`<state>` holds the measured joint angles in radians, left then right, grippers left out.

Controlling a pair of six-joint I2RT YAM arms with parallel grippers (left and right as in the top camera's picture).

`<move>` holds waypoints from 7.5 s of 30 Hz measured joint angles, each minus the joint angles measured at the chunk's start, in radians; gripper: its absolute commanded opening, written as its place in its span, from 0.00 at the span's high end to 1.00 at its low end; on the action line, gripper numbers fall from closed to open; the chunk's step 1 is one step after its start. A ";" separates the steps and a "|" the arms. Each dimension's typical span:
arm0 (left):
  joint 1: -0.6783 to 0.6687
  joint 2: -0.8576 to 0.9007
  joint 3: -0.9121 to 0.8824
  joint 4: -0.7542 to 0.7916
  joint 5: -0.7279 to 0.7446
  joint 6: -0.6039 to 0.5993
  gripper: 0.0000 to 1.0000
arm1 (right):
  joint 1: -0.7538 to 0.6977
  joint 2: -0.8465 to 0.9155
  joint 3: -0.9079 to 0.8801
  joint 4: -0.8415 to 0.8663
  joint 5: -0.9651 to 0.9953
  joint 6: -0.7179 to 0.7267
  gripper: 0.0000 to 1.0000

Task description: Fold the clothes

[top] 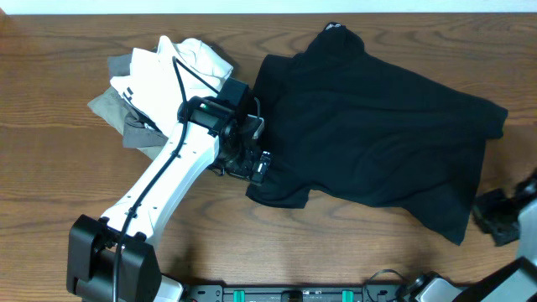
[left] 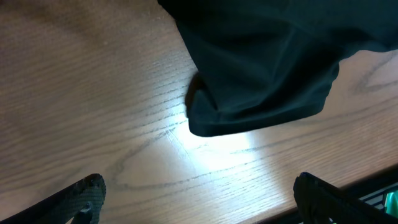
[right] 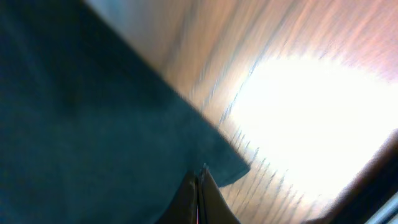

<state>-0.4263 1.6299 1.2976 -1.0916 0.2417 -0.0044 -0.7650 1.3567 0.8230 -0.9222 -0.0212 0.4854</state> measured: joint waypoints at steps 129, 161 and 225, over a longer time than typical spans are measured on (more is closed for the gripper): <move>-0.175 -0.557 -0.334 0.183 0.119 -0.327 0.94 | -0.117 -0.311 0.203 -0.168 -0.436 -0.182 0.99; -0.046 -0.046 -0.333 0.925 -0.018 -0.067 0.73 | 0.082 0.413 0.203 0.517 -0.562 0.074 0.87; 0.024 0.788 0.606 0.732 0.087 0.008 0.94 | 0.381 0.414 0.283 0.409 -0.552 -0.311 0.71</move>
<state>-0.4023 2.4180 1.9034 -0.3595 0.3286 0.0040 -0.3836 1.7702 1.1061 -0.5129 -0.5732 0.1741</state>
